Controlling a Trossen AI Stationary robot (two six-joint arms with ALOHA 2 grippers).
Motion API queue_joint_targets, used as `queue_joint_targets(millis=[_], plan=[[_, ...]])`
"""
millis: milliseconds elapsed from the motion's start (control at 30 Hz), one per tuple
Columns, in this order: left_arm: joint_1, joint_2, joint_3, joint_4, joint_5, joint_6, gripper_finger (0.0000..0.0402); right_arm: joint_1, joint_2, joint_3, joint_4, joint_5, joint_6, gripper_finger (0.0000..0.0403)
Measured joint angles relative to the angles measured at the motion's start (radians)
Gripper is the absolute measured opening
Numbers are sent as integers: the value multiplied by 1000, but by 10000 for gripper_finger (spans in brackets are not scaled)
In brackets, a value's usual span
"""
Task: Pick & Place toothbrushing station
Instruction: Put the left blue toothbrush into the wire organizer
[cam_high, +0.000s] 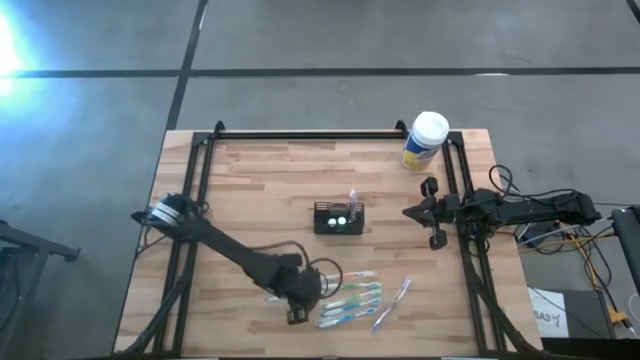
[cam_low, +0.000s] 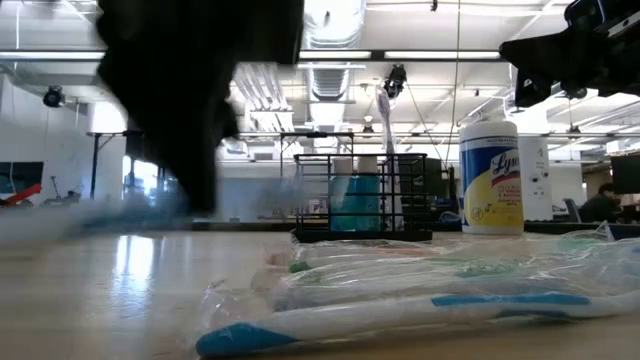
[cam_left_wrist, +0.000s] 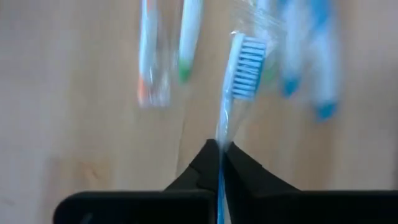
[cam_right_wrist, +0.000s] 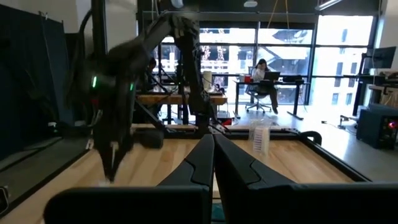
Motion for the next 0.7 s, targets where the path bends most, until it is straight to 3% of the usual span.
queue_joint_targets(millis=[167,400,567,700], plan=[[12,-154,-1,-9,-20,120,5,0,2,0,-6,-3,3,8],[-1,-502,-82,90,-338,456,3,-1,6,0,-5,-3,0,8],[30,-779,-267,229,-451,627,2,-1,6,0,-5,-2,0,8],[104,-1016,-527,400,-375,698,2,0,6,0,-5,-3,6,8]])
